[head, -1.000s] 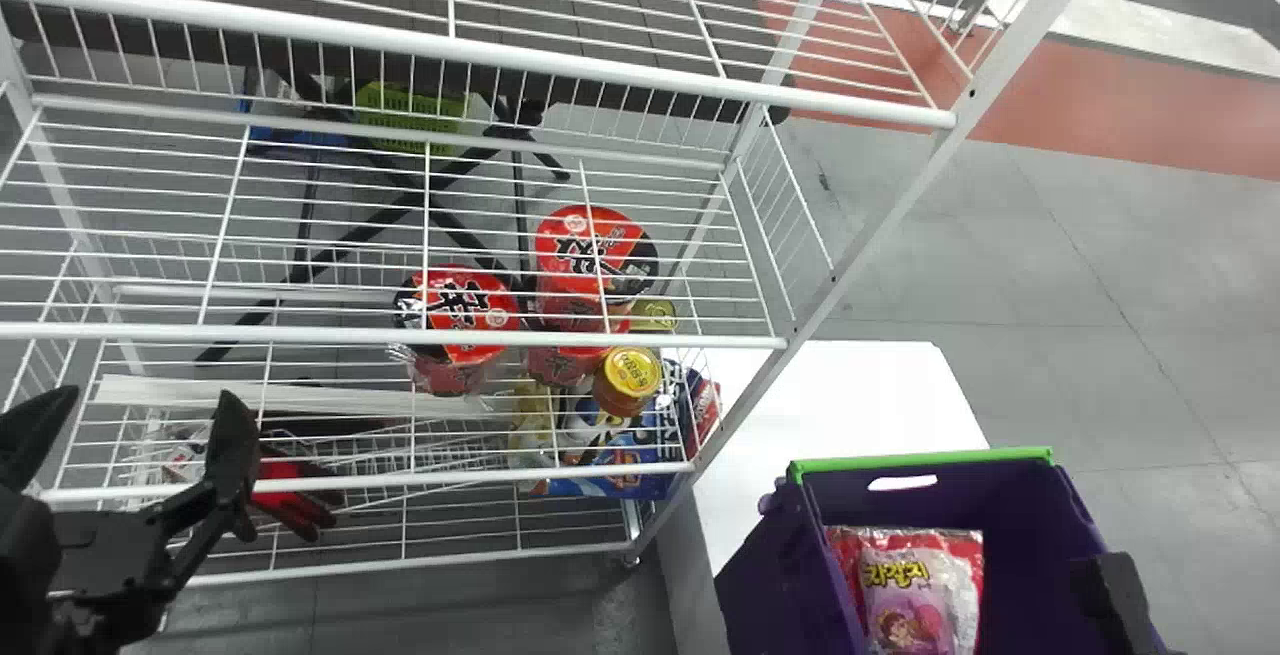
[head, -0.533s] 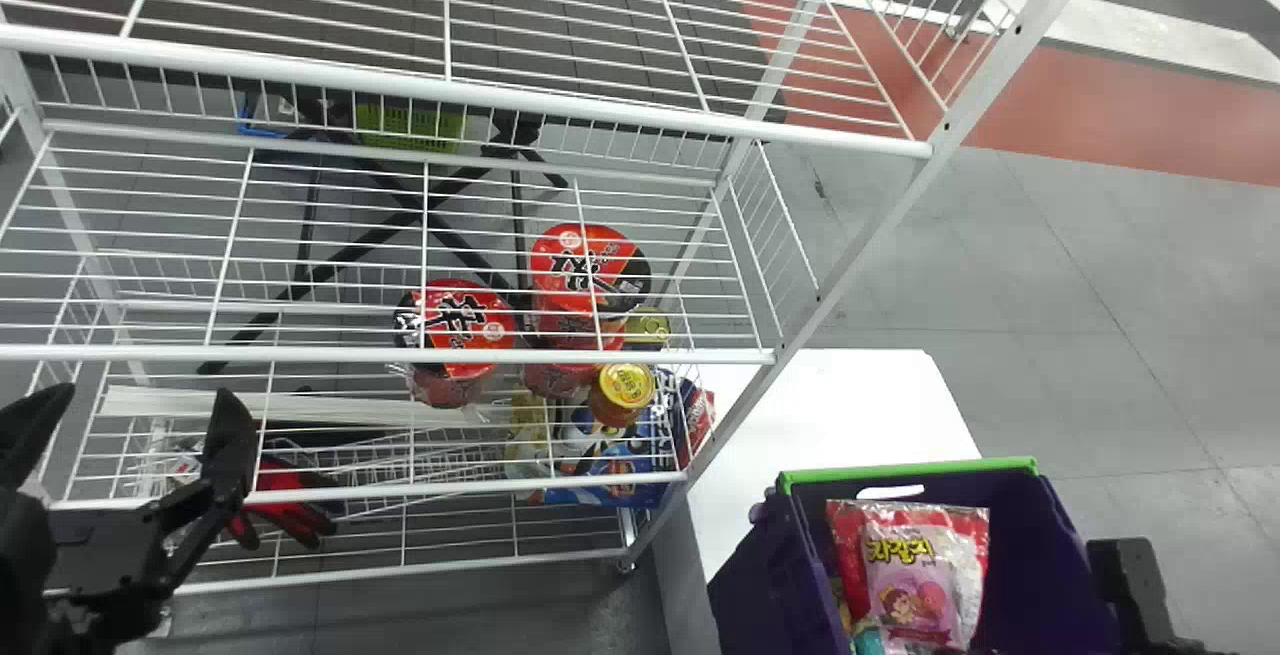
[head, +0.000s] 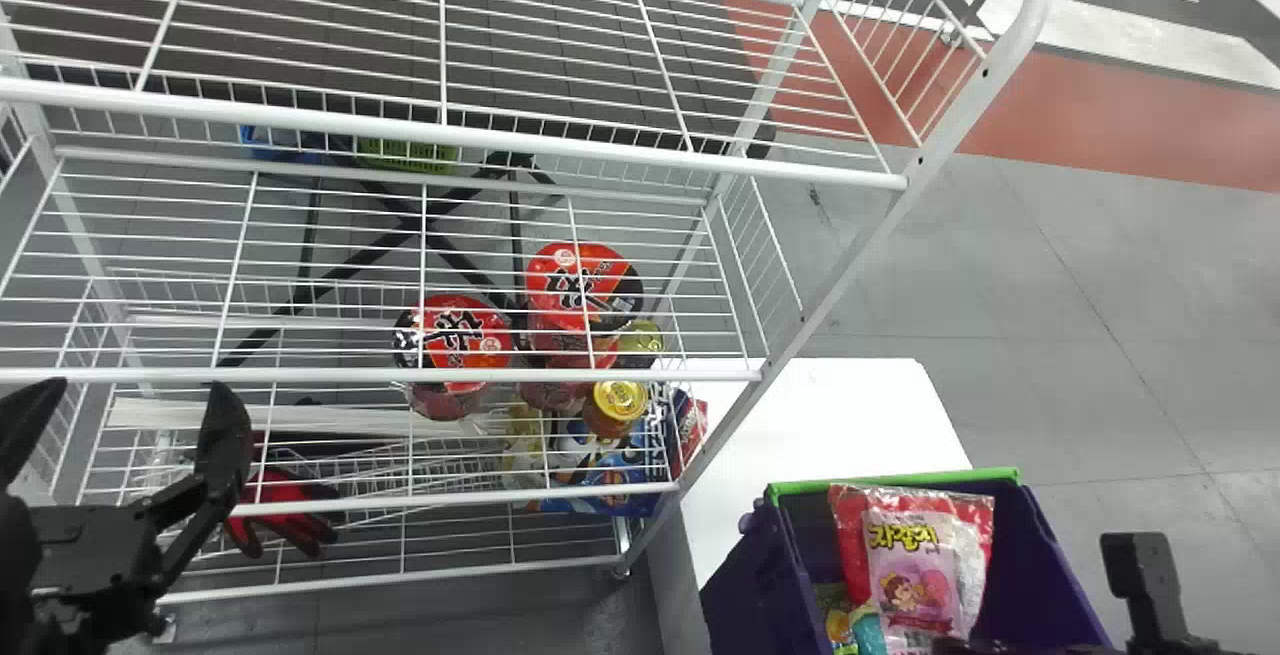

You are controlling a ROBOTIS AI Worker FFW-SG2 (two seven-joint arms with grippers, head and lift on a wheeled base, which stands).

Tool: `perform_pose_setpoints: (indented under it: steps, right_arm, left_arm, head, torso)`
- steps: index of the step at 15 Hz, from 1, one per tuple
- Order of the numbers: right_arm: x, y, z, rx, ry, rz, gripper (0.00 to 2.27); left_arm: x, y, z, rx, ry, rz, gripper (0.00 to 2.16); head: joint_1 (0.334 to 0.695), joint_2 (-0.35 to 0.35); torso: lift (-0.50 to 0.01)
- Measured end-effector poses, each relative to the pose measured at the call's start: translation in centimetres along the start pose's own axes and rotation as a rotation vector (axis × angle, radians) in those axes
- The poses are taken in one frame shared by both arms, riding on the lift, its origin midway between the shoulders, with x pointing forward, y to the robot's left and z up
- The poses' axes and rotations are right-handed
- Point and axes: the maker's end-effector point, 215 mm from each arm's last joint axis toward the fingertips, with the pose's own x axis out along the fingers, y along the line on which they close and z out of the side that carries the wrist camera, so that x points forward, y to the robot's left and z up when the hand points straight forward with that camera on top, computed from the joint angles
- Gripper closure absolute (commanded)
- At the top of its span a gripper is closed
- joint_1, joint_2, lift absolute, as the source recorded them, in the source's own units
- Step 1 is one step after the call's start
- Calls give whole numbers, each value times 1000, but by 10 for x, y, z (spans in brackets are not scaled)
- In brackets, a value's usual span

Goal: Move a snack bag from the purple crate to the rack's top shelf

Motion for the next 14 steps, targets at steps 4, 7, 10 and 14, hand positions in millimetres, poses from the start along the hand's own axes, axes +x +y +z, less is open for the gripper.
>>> perform_pose_setpoints:
  steps: [4, 7, 10, 14]
  right_arm:
    - [0, 1, -1, 4, 1, 1, 2256]
    - [0, 2, 0, 3, 0, 3, 2256]
    - [-1, 4, 1, 0, -3, 10, 2260]
    - [-3, 6, 6, -9, -11, 6, 2260]
  left_arm:
    - [0, 0, 0, -1, 1, 0, 164]
    - [0, 0, 0, 1, 1, -1, 164]
    - [0, 0, -1, 0, 1, -1, 164]
    - [0, -1, -1, 1, 3, -3, 164]
  head:
    - [695, -350]
    - [695, -350]
    - [695, -350]
    - [695, -350]
  torso:
    - [-235]
    - [-223]
    - [-211]
    - [-196]
